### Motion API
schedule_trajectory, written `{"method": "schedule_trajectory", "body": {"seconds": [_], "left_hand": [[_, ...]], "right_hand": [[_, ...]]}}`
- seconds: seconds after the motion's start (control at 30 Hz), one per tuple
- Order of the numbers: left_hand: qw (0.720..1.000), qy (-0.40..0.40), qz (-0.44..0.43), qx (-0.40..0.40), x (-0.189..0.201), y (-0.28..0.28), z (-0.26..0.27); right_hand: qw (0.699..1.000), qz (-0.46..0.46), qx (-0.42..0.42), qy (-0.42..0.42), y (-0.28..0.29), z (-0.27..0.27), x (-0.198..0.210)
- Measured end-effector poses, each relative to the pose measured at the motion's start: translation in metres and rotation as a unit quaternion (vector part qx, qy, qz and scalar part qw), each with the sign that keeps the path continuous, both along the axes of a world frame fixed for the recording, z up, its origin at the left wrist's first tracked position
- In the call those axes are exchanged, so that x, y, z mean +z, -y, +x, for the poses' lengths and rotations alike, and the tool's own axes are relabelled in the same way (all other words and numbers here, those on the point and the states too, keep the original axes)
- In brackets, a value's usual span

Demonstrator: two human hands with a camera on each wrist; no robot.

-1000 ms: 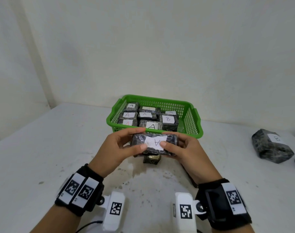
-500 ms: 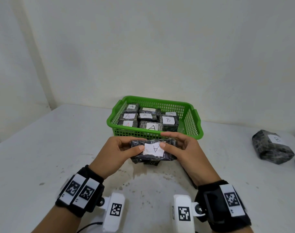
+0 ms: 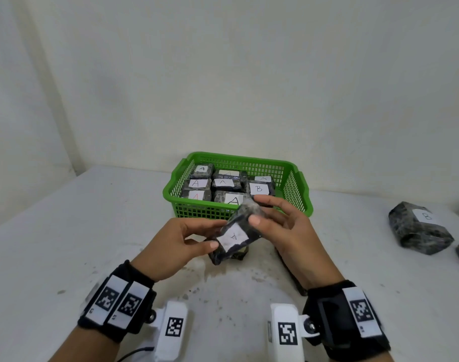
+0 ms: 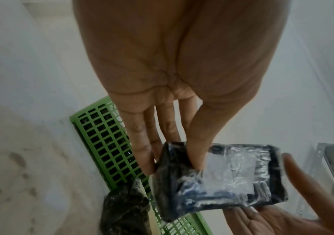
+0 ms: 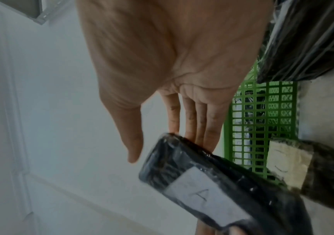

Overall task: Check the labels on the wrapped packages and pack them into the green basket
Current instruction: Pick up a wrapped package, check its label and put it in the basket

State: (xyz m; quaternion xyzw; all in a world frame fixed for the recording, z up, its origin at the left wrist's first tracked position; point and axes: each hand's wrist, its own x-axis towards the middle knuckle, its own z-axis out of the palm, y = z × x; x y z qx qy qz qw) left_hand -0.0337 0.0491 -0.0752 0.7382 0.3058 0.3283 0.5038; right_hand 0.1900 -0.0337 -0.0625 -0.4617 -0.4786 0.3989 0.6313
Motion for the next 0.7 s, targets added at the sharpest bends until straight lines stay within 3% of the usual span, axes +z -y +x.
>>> {"method": "schedule_trajectory", "body": {"seconds": [0.13, 0.37, 0.47, 0.6, 0.7], "left_hand": [[0.999, 0.035, -0.003, 0.014, -0.003, 0.001, 0.003], [0.992, 0.119, 0.015, 0.041, -0.005, 0.006, 0.013], [0.992, 0.119, 0.029, 0.001, -0.002, 0.006, 0.011], [0.994, 0.085, -0.028, -0.067, -0.003, 0.006, 0.008], [0.994, 0.075, -0.050, -0.057, -0.001, 0.009, 0.010]], "right_hand": [[0.999, 0.001, 0.018, -0.036, -0.002, -0.005, 0.001], [0.983, -0.132, 0.128, 0.000, 0.006, -0.013, 0.003], [0.989, -0.108, 0.102, 0.003, 0.001, -0.020, 0.000], [0.995, -0.074, 0.051, 0.042, -0.005, -0.020, -0.004], [0.993, -0.082, 0.030, 0.082, -0.004, -0.014, -0.005]]}}
